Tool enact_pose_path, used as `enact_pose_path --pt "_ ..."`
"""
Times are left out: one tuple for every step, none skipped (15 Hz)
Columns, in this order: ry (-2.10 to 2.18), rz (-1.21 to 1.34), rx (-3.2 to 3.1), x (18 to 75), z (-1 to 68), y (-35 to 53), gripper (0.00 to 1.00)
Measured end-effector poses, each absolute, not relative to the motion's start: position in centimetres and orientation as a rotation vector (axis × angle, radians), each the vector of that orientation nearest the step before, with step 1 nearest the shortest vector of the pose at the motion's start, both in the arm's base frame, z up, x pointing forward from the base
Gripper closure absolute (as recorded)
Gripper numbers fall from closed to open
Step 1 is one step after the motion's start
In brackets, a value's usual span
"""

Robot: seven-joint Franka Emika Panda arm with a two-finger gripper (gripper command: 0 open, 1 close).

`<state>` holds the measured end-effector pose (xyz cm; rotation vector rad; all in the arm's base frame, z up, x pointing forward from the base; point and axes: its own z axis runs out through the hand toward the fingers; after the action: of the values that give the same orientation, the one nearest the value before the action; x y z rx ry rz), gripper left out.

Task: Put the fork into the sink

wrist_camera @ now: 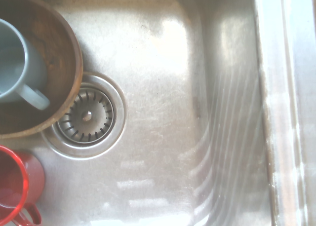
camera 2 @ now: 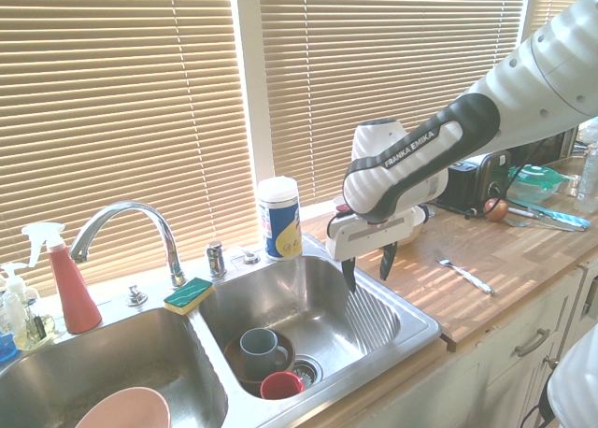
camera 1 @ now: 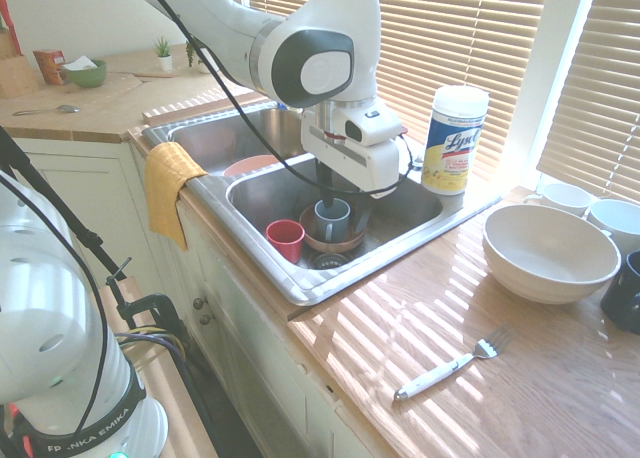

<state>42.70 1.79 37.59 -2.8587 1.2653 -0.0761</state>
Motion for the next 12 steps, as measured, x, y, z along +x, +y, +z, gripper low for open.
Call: enact_pose_path --pt "1.266 -0.074 -2.859 42.7 37.5 1.8 0.00" --pt "1.267 -0.074 -2.858 42.7 37.5 1.7 0.00" --pt "1.275 -0.078 -2.851 42.8 37.7 1.5 0.00" --pt "1.288 -0.088 -2.839 42.9 38.2 0.7 0.00" --pt "1.286 -0.089 -2.834 43.0 38.8 -0.6 0.00" --pt "1.277 -0.086 -2.832 42.8 39.3 -2.5 0.00" --pt "1.272 -0.080 -2.828 42.3 39.7 -4.8 0.00" --pt "1.273 -0.069 -2.823 41.8 40.0 -7.2 0.00" --pt "1.271 -0.059 -2.819 41.2 40.1 -9.7 0.00" --pt "1.264 -0.055 -2.820 40.6 40.2 -12.0 0.00" --pt "1.257 -0.051 -2.828 39.9 40.2 -14.3 0.00" --pt "1.248 -0.049 -2.844 39.2 40.0 -16.4 0.00"
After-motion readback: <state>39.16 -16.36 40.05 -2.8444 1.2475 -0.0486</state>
